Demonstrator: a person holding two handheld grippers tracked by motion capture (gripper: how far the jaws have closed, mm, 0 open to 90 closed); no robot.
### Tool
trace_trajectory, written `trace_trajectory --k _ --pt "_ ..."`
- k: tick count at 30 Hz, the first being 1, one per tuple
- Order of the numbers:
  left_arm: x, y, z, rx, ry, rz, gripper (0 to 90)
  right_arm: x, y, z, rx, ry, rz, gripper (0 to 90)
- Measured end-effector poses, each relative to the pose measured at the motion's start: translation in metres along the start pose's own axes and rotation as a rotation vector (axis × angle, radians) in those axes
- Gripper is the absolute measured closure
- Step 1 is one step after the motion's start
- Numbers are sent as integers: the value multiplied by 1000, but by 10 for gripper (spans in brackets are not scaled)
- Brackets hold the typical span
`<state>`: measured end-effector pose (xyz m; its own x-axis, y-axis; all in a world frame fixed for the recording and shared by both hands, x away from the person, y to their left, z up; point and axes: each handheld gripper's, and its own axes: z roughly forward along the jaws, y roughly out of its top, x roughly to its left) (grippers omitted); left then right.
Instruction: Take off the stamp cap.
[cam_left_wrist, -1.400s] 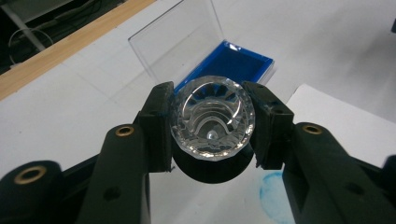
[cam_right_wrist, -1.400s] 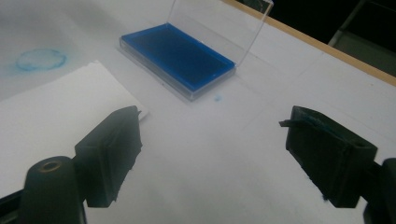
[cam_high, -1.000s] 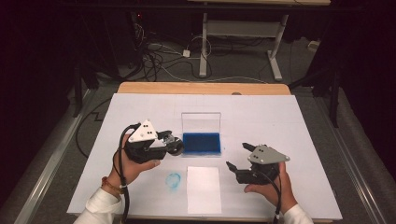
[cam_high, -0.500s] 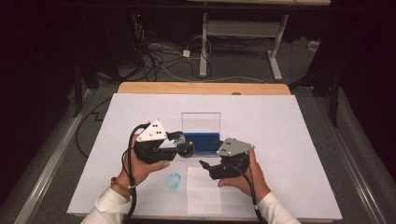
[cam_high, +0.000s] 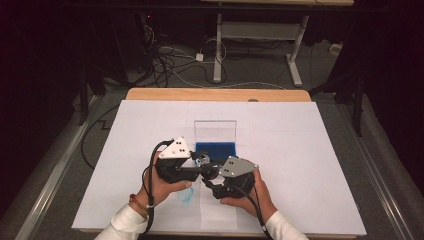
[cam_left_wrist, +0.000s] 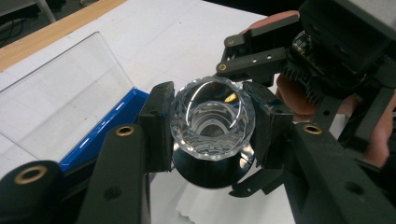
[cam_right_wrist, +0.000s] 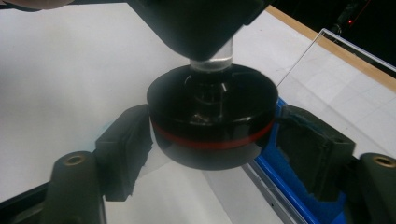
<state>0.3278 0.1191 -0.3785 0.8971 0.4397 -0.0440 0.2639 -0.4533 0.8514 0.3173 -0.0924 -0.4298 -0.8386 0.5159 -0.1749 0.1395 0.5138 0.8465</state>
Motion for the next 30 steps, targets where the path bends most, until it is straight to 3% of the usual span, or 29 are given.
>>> trace_trajectory --k 1,6,30 --pt "1 -1 0 -5 -16 -6 548 1 -1 1 7 1 -1 295" --pt "0 -3 0 -4 -15 -7 548 3 -3 2 16 0 -27 380" --pt "6 -8 -5 -26 -89 -27 548 8 -4 -5 -7 -13 -49 380"
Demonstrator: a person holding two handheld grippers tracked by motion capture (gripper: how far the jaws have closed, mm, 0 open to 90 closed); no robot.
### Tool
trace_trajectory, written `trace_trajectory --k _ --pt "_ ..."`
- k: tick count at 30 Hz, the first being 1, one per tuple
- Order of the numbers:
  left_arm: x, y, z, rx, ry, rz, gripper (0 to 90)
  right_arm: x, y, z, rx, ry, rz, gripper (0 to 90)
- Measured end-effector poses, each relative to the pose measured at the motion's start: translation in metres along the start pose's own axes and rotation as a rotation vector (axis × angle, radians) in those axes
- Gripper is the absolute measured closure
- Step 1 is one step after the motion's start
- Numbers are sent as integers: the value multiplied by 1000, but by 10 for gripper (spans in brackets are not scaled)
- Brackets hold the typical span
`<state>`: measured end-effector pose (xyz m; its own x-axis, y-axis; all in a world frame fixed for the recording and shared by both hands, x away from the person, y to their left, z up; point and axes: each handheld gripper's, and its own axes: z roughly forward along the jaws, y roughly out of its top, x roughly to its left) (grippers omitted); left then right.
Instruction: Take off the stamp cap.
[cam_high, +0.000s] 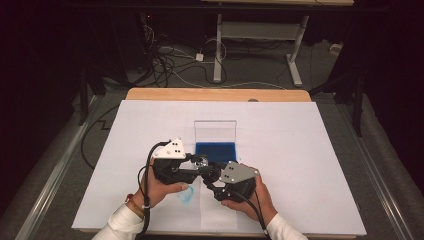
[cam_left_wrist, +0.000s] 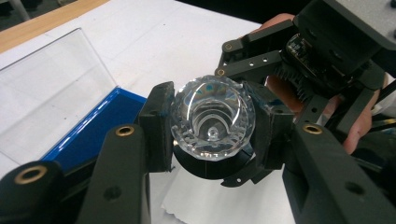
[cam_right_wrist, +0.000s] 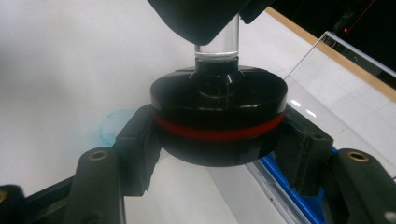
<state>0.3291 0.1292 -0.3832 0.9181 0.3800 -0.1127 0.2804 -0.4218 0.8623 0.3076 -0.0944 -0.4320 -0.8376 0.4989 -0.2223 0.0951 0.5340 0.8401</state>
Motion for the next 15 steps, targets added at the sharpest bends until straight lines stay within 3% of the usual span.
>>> trace_trajectory --k 7,15 --pt "1 -2 1 3 -7 -2 548 2 1 0 14 -7 -9 385" --pt "-3 -2 3 12 -8 32 549 -2 0 -1 45 67 23 389"
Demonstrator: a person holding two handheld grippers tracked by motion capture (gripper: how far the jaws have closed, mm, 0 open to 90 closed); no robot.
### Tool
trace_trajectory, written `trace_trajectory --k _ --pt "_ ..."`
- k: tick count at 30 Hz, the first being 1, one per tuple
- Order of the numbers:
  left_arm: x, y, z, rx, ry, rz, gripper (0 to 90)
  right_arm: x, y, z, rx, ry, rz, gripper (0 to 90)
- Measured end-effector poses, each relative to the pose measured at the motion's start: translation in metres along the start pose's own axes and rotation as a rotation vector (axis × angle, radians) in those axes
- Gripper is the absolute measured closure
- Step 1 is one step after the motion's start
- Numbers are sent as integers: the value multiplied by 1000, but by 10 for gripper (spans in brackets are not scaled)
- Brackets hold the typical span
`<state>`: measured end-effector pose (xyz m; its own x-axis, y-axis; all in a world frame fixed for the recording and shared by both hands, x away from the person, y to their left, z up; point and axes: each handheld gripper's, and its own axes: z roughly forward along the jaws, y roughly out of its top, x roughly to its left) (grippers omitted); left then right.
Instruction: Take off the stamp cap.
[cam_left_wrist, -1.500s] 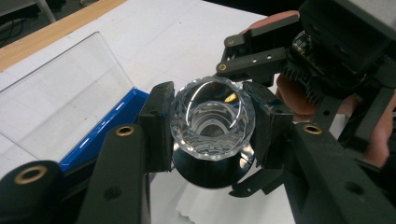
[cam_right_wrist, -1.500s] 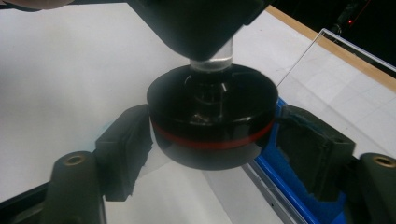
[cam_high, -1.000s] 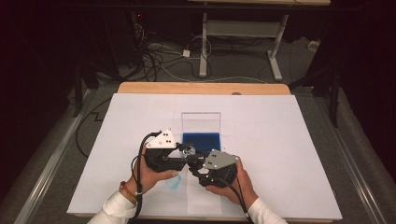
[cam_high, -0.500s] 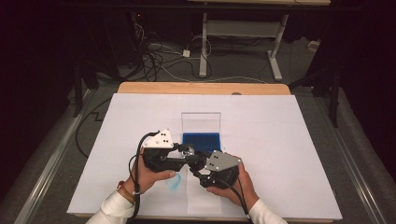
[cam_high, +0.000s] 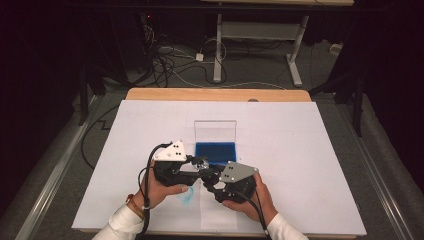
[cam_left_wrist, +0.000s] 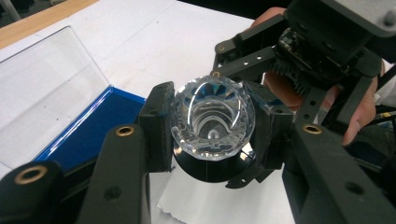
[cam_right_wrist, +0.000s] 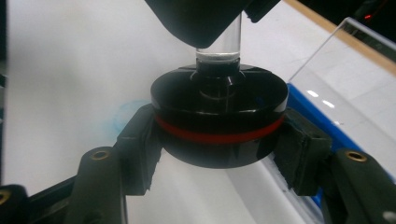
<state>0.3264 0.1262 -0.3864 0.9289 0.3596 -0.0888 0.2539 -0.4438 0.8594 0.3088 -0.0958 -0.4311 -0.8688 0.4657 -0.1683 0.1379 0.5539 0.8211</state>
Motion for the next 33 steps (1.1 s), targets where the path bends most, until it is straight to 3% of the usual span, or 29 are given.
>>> trace_trajectory --k 14,33 --pt "-2 -4 0 -19 5 9 550 -2 0 0 18 29 28 390" --pt "-2 -7 -1 -10 8 31 550 -4 0 3 40 52 56 390"
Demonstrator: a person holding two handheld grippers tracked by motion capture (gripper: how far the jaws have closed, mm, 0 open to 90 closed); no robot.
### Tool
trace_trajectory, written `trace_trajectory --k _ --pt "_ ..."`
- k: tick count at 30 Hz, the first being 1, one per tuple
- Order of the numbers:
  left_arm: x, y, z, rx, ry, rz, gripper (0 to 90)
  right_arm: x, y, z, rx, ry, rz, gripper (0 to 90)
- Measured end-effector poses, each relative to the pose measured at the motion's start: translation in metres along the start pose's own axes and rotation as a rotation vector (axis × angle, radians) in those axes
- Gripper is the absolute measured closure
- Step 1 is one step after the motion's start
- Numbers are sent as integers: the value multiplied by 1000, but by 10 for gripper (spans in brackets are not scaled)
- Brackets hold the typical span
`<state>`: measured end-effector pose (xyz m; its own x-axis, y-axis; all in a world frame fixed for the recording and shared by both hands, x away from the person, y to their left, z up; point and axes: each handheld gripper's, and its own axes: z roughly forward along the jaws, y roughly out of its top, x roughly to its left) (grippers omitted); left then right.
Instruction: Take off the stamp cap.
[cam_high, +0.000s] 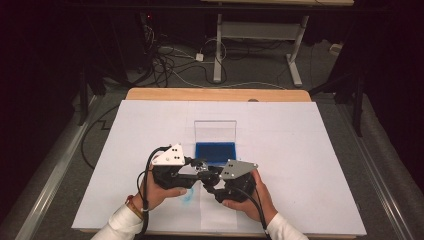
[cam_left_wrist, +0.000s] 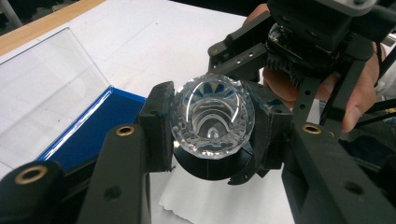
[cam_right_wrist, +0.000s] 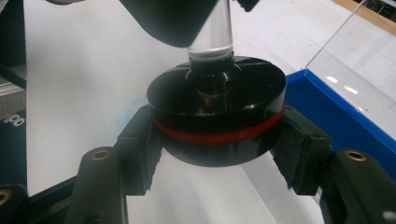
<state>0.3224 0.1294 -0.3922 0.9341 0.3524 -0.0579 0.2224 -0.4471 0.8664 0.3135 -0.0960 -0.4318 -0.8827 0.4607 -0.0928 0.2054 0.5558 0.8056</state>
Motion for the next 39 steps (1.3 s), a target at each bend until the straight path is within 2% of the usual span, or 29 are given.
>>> trace_trajectory --k 1,2,3,4,5,6,7,8,9,10,11,13,14,16,17,20,22,24,27,28,31,34,36,39 --pt "-1 0 -2 -12 24 14 551 -5 -2 -1 25 13 30 900" --pt "2 0 -10 -59 -56 -10 551 -20 -13 -4 -57 13 161 900" --pt "1 3 -17 -79 -57 -2 551 -33 -19 -8 -75 -1 187 900" --pt "-5 8 -20 -28 36 34 551 -33 -19 -8 -75 -1 187 900" --pt "-8 8 -21 -24 67 56 550 -34 -18 -14 -71 -24 115 897" --pt "-7 6 -22 -50 21 34 550 -28 -5 -24 -33 -48 30 803" --pt "-5 5 -20 -50 28 19 550 -26 -2 -27 -59 -72 23 717" --pt "-3 3 -18 -40 43 12 550 -26 -2 -27 -59 -72 23 717" --pt "0 2 -17 -51 28 -10 550 -24 0 -27 -70 -75 24 616" --pt "2 1 -15 -60 21 -26 551 -20 0 -21 -20 -63 0 534" --pt "1 1 -14 -56 39 -23 551 -20 0 -21 -20 -63 0 534" --pt "0 1 -13 -62 29 -21 551 -16 -4 -15 -2 -67 3 421" --pt "-1 2 -12 -63 36 -21 550 -15 -5 -12 -2 -51 -1 376" --pt "-4 2 -9 -61 29 -18 551 -11 -3 -9 -8 -67 -9 321" --pt "-4 2 -8 -71 32 -26 551 -9 -2 -8 -15 -59 -7 300" --pt "-4 1 -3 -55 37 -25 550 -7 -2 -7 -21 -34 -3 292" --pt "-4 0 0 -47 20 -25 551 -4 -1 -7 -16 -34 -27 292" --pt "-6 0 2 -41 8 -22 550 -4 0 -7 -26 -43 -32 335" --pt "-7 1 3 -33 9 -18 550 -4 -1 -6 -23 -31 -38 374" --pt "-6 0 3 -31 3 -21 550 -3 -1 -6 -19 -45 -56 374" --pt "-4 0 2 -38 -10 -35 550 -3 -1 -7 -19 -45 -66 376" --pt "-1 0 2 -45 -36 -58 550 -1 0 -8 -2 -50 -95 380" --pt "0 0 1 -43 -43 -61 550 4 1 -6 23 -49 -132 382" --pt "-2 0 2 -36 -37 -56 550 5 1 -4 30 -51 -128 389"
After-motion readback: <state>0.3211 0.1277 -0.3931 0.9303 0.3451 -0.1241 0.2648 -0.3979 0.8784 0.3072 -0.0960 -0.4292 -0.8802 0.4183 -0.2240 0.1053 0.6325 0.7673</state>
